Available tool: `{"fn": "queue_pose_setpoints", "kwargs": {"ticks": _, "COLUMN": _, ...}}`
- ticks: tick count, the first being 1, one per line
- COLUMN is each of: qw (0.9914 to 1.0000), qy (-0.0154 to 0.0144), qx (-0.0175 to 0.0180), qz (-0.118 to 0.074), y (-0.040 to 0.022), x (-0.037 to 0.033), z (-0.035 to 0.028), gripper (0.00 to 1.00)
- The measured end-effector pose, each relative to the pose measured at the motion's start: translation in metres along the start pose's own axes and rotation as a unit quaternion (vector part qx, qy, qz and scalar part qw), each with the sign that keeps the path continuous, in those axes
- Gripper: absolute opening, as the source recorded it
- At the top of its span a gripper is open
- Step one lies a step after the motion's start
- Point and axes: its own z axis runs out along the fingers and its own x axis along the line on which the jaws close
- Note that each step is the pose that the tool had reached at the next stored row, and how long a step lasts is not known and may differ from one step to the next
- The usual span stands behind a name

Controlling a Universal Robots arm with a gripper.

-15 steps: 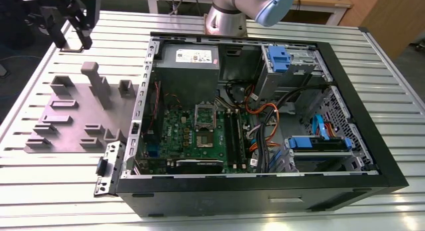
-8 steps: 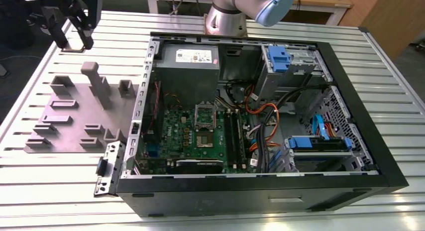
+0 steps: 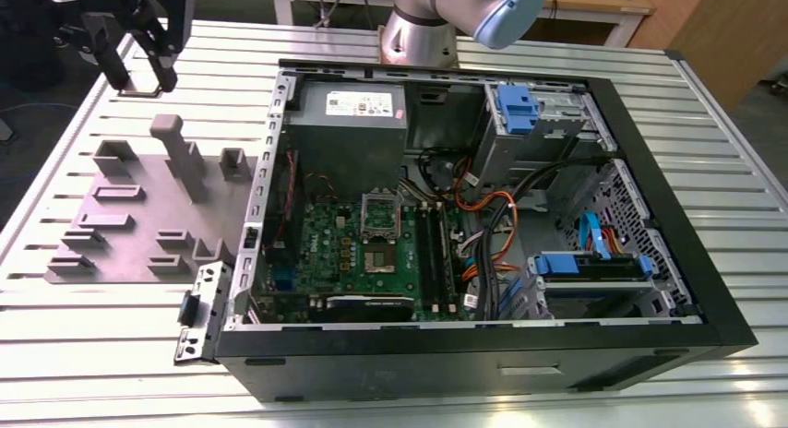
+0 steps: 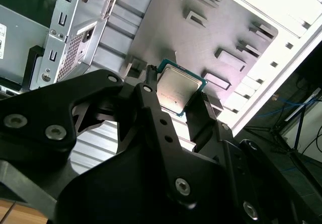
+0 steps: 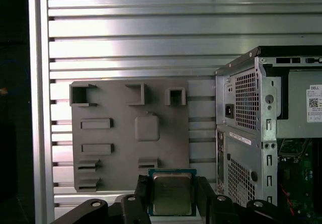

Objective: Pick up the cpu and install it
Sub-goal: 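Pick up the cpu and move it towards the insertion slot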

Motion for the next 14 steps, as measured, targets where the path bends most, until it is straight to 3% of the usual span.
{"fn": "queue_pose_setpoints", "kwargs": {"ticks": 14, "qw": 1.0, "qy": 0.0, "qx": 0.0, "qz": 0.0, "y": 0.0002, "x": -0.0035, "z": 0.0, "gripper": 0.47}}
